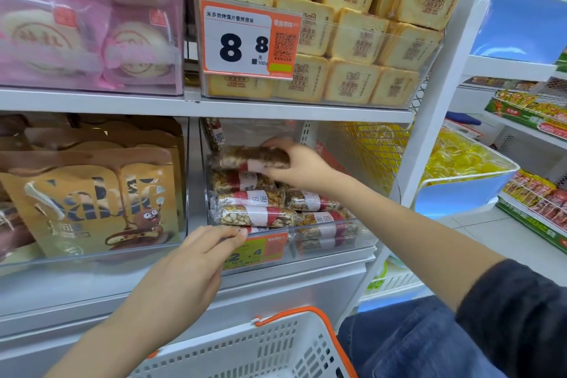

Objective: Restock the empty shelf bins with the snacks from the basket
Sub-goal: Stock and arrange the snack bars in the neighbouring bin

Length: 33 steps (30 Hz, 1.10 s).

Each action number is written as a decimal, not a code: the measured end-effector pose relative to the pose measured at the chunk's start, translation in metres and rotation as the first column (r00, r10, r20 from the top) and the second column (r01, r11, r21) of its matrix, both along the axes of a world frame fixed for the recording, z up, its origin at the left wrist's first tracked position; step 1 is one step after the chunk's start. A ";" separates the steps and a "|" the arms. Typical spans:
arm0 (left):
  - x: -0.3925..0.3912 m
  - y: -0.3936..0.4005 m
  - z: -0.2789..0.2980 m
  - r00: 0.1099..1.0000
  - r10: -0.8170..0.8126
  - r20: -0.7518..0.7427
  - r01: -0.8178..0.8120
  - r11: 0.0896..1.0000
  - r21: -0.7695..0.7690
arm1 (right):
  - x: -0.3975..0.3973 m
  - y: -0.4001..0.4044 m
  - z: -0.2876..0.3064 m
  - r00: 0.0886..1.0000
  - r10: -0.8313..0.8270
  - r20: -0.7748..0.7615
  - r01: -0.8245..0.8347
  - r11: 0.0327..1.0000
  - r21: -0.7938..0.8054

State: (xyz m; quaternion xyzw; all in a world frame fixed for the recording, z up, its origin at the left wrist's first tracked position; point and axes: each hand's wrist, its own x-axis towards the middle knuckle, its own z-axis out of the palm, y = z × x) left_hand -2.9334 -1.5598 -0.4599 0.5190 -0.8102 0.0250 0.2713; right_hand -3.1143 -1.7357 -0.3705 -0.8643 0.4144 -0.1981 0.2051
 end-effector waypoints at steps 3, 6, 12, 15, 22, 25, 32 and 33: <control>-0.003 -0.002 -0.001 1.000 0.001 -0.013 -0.001 1.000 -0.015 | -0.026 0.007 0.005 0.946 -0.259 0.196 0.119 0.836 0.535; -0.005 -0.002 -0.002 1.000 -0.001 -0.017 0.000 1.000 -0.031 | -0.046 0.007 -0.006 0.920 -0.392 0.017 0.275 0.676 0.683; -0.004 0.000 -0.008 1.000 0.012 0.016 -0.011 0.999 -0.038 | -0.055 0.000 -0.027 0.892 -0.399 -0.213 0.434 0.887 0.156; -0.004 0.001 -0.009 1.000 0.011 0.015 -0.010 0.999 -0.031 | -0.054 0.003 -0.034 0.920 -0.315 -0.232 0.321 0.947 -0.011; -0.006 0.002 -0.006 1.000 0.020 0.019 -0.019 0.999 -0.037 | -0.086 -0.052 -0.028 0.836 -0.547 0.043 0.528 0.781 -0.333; -0.006 0.002 -0.007 0.999 0.025 0.025 -0.023 0.999 -0.043 | -0.091 -0.083 -0.044 0.754 -0.632 -0.179 0.549 0.756 -0.356; -0.003 -0.002 -0.007 1.000 0.008 0.003 -0.008 0.999 -0.037 | -0.090 -0.088 -0.057 0.777 -0.404 -0.483 0.381 0.912 -0.150; -0.003 -0.002 -0.006 1.000 0.008 0.015 -0.007 0.999 -0.054 | -0.091 -0.088 -0.051 0.764 -0.401 -0.506 0.379 0.913 -0.152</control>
